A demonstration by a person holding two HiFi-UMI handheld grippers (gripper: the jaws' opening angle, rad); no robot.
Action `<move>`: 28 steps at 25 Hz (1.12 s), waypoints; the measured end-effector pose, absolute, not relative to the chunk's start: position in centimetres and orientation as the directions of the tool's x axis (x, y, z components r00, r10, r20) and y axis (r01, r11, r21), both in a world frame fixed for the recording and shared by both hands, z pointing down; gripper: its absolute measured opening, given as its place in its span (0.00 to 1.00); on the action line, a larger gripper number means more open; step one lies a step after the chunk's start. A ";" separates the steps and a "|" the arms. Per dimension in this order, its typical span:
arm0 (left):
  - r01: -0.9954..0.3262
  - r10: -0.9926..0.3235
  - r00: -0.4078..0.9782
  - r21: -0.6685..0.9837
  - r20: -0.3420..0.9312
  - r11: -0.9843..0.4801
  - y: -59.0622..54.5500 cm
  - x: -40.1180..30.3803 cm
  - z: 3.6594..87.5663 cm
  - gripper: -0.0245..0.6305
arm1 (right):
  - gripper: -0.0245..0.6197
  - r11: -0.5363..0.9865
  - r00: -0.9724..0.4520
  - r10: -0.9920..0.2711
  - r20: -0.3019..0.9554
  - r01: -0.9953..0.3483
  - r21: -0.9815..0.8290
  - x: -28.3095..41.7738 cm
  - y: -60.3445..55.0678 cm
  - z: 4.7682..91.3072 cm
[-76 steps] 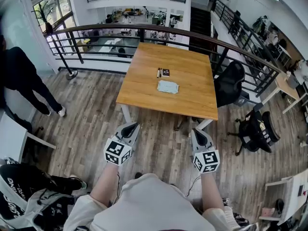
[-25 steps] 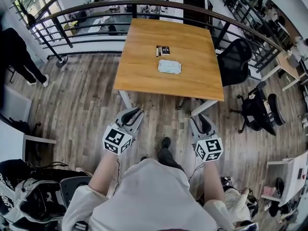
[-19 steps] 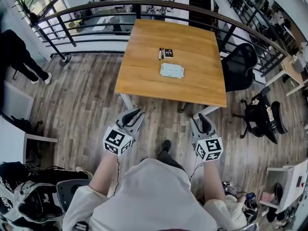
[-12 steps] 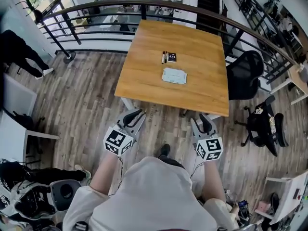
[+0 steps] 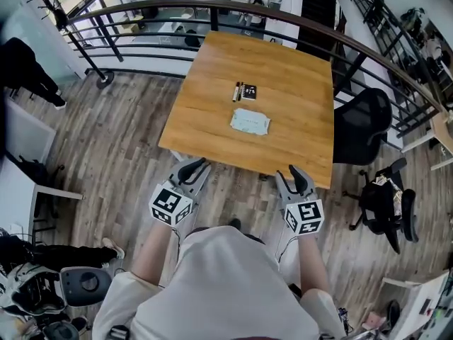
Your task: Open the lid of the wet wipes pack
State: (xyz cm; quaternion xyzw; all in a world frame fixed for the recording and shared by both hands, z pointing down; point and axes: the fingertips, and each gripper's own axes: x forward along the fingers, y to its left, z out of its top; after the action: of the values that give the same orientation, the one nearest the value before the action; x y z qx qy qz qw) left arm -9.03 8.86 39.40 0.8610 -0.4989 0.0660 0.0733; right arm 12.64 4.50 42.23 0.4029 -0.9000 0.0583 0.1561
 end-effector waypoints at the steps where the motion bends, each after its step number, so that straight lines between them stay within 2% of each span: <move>1: -0.871 -0.851 0.490 0.060 0.189 -0.488 8.4 -8.7 39.5 0.14 | 0.27 0.674 -0.631 -0.701 0.331 -0.738 0.021 12.9 4.0 42.4; 11: -0.862 -0.835 0.504 0.065 0.223 -0.503 4.0 -6.5 40.7 0.14 | 0.27 0.679 -0.632 -0.686 0.361 -0.734 0.003 14.2 -0.1 43.7; 28: -0.766 -0.722 0.632 0.087 0.282 -0.637 -10.0 -9.9 44.5 0.14 | 0.27 0.592 -0.548 -0.718 0.430 -0.805 -0.036 10.6 -10.6 47.4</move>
State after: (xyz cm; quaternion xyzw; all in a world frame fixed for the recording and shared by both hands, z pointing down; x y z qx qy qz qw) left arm -9.95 -9.98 44.51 0.8978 -0.4144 0.1111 0.0995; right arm 10.58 -10.62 47.43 0.4365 -0.8720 0.1154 0.1889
